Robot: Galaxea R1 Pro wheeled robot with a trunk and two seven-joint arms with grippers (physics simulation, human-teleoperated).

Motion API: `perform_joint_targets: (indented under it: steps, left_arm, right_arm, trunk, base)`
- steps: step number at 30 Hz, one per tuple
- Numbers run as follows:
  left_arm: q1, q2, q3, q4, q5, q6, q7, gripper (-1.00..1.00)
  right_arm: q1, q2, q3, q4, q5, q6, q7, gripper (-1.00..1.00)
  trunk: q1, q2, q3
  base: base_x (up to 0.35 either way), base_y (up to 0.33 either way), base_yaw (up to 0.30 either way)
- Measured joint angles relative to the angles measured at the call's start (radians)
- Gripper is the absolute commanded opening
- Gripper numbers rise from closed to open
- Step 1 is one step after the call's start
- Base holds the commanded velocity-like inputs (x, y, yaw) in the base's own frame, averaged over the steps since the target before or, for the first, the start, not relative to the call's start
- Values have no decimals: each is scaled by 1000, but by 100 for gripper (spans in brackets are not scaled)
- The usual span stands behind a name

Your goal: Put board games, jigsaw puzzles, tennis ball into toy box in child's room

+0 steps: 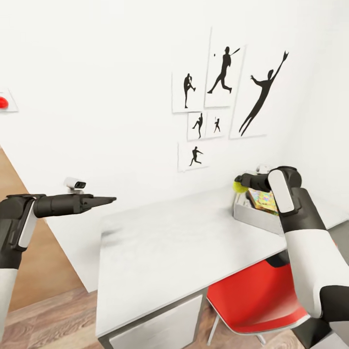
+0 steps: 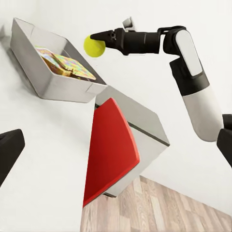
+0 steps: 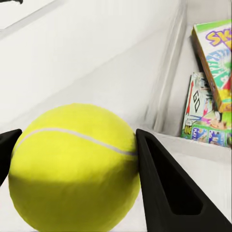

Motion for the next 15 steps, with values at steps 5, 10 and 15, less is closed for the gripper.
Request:
perform_joint_targets:
  steps: [5,10,15]
  left_arm:
    - [0,-9,-2,-9,-1,0,0,100]
    - [0,-15,-3,-10,-1,0,0,100]
    - [0,-15,-1,-16,1,0,0,100]
  right_arm:
    - [-5,-23,0,7,1,0,0,-100]
    - [-7,-41,-4,11,0,0,-1,-100]
    - [-24,-46,-7,24,1,0,-1,-100]
  trunk:
    - [0,0,0]
    - [0,0,0]
    - [0,0,0]
  base:
    - [80,-162,0]
    - [63,-150,0]
    - [91,-108,0]
